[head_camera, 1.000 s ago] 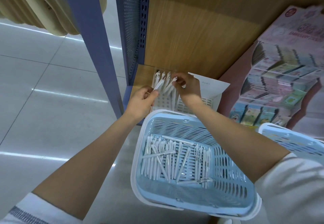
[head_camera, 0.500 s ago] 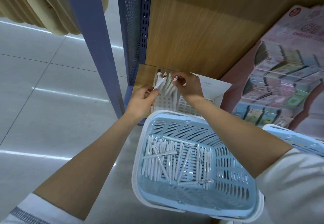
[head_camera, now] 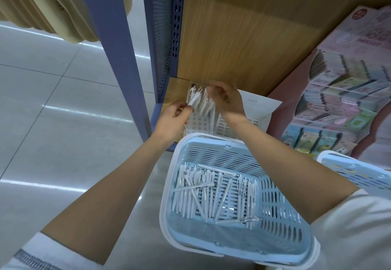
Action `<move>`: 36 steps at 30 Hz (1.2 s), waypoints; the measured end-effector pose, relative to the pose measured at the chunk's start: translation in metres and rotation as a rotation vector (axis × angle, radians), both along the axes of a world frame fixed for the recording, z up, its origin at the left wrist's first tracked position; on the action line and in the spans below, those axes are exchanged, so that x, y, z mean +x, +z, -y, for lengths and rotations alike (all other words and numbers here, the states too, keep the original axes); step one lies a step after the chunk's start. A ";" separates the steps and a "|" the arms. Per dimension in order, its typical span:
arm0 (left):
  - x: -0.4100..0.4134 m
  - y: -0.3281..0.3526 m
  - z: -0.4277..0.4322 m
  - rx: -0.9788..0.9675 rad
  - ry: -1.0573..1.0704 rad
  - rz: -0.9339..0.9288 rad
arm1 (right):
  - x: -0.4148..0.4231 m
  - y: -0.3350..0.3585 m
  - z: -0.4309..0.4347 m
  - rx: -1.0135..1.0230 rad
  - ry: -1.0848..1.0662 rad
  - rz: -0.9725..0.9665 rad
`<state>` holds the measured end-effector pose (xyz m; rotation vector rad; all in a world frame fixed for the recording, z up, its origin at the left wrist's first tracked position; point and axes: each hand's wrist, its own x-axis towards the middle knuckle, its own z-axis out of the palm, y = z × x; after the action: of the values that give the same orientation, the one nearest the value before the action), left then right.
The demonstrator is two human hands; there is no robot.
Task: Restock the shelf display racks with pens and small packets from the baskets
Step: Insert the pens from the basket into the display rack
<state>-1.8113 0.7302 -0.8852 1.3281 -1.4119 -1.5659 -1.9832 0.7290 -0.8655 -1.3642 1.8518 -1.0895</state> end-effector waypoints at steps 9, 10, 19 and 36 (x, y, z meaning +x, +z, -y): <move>-0.002 0.007 -0.011 -0.122 -0.062 0.179 | -0.007 0.024 -0.002 0.024 0.058 0.359; 0.000 0.010 -0.015 -0.123 -0.113 0.236 | -0.012 0.024 0.000 -0.002 0.006 0.325; 0.018 -0.008 -0.039 -0.097 -0.333 0.245 | -0.008 -0.003 0.014 -0.142 -0.137 -0.007; 0.020 -0.012 -0.043 -0.199 -0.361 0.250 | -0.006 -0.045 0.015 -0.090 0.084 -0.482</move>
<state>-1.7915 0.7732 -0.8977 1.2294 -1.9985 -1.4641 -1.9889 0.7136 -0.9104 -1.8658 2.0672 -0.8601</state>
